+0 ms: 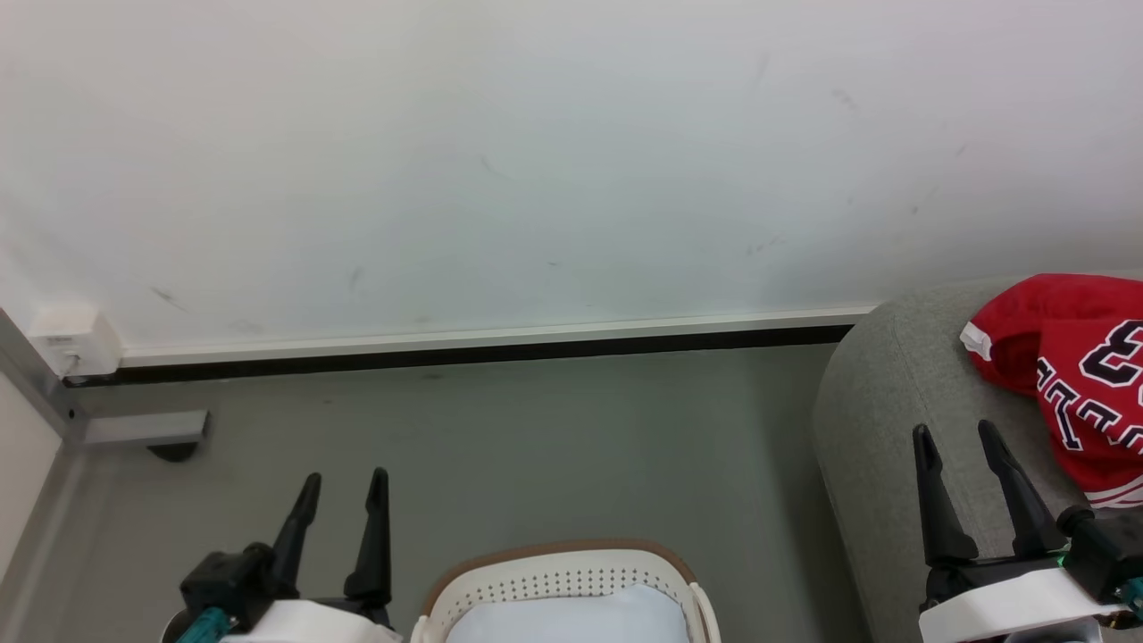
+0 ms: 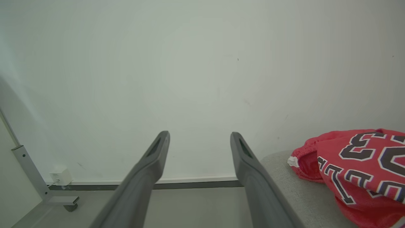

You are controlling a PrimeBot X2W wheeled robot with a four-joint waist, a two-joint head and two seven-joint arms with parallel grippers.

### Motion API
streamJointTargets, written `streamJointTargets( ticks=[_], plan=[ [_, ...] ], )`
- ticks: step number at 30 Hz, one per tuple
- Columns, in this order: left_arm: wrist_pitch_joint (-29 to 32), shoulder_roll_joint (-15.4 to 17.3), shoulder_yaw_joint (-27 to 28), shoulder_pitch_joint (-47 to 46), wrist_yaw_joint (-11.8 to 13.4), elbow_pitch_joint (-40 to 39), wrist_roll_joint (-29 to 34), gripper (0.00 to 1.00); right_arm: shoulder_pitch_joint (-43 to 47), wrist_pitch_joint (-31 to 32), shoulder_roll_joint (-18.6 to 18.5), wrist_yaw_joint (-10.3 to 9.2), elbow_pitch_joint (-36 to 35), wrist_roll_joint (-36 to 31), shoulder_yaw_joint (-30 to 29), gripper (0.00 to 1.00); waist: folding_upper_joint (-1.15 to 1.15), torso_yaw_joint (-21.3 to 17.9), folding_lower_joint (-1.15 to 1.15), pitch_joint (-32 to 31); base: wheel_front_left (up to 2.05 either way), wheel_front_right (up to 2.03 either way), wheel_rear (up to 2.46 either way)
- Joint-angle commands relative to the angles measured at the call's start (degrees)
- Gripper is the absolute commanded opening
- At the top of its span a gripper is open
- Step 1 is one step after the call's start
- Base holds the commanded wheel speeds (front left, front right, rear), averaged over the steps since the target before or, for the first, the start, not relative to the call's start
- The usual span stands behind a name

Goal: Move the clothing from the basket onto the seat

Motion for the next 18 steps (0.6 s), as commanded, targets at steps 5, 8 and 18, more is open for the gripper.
streamJointTargets(
  ticks=[5, 8, 18],
  plan=[
    [0.0, -1.2, 2.0, 1.0, -1.5, 0.3, 2.2, 1.0, 0.4, -0.2, 1.1, -0.13, -0.1, -2.3, 0.0, 1.0, 0.0, -0.6, 0.01, 0.0, 0.0, 0.0, 0.0],
    [0.0, -1.9, 2.5, 0.8, -2.0, 0.5, 3.1, 1.0, -0.4, -0.2, 1.3, -0.13, 0.6, -2.8, 0.2, 1.0, 0.0, -0.8, 0.01, 0.1, 0.0, 0.0, 0.0],
    [0.0, -2.6, 3.8, 0.1, -3.4, 1.6, 4.8, 1.0, -1.6, -0.2, 1.5, -0.13, 2.1, -4.4, 1.2, 1.0, 0.0, -1.0, 0.01, 0.5, 0.0, 0.0, 0.0]
  ],
)
